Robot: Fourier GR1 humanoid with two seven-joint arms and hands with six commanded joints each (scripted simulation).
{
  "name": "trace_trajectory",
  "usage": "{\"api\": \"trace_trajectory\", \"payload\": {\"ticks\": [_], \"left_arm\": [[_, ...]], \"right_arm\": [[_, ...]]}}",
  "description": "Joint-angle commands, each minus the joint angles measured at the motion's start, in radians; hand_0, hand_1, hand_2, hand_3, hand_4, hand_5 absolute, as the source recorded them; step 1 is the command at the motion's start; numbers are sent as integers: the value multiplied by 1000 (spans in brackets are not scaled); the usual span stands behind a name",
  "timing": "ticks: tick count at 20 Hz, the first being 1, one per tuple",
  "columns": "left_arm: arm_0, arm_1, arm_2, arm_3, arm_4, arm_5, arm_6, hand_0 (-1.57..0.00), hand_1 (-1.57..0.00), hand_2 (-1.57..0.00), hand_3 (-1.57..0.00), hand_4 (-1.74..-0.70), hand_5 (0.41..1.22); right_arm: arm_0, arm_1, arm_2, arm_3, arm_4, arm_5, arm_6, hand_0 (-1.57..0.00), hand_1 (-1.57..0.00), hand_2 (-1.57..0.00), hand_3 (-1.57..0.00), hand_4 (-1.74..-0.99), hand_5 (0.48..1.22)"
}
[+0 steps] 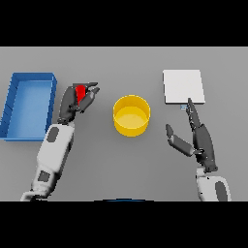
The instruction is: Pick up the red beaker and tilt it to pour out 1 green nut into yellow bowl. Pick up the yellow bowl and place it on the metallic measuring scale.
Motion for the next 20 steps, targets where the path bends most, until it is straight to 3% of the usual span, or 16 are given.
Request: {"api": "trace_trajectory", "payload": {"ticks": [1, 5, 8, 11, 17, 20], "left_arm": [[-4, 8, 1, -3, 5, 3, -1, -1475, -1478, -1479, -1478, -1645, 1112], [-4, 28, -31, -87, 7, 29, 11, -1532, -1533, -1533, -1533, -1702, 1098], [-12, 56, -90, -166, -32, 40, 67, -1551, -1551, -1552, -1552, -1721, 1101], [-42, 127, -213, -202, -147, -8, 161, -1561, -1561, -1561, -1561, -1731, 1119], [-29, 187, -323, -273, -206, -58, 207, -1563, -1563, -1563, -1563, -1733, 1113], [-87, 229, -426, -266, -329, -68, 269, -1567, -1567, -1567, -1567, -1737, 1112]], "right_arm": [[11, -5, 1, 1, 4, 1, -15, 1, 1, 1, 1, -1281, 676], [0, -10, 4, 2, 13, 2, -21, 1, 1, 1, 1, -1258, 669], [-3, -6, 10, 6, 34, -12, -22, 1, 1, 1, 1, -1245, 673], [14, -9, 20, -21, 59, -23, -10, 1, 1, 1, 1, -1245, 688], [37, -14, 27, -55, 61, -16, 15, 1, 1, 1, 1, -1243, 710], [32, -13, 31, -54, 67, -16, 14, 1, 1, 1, 1, -1254, 717]]}}
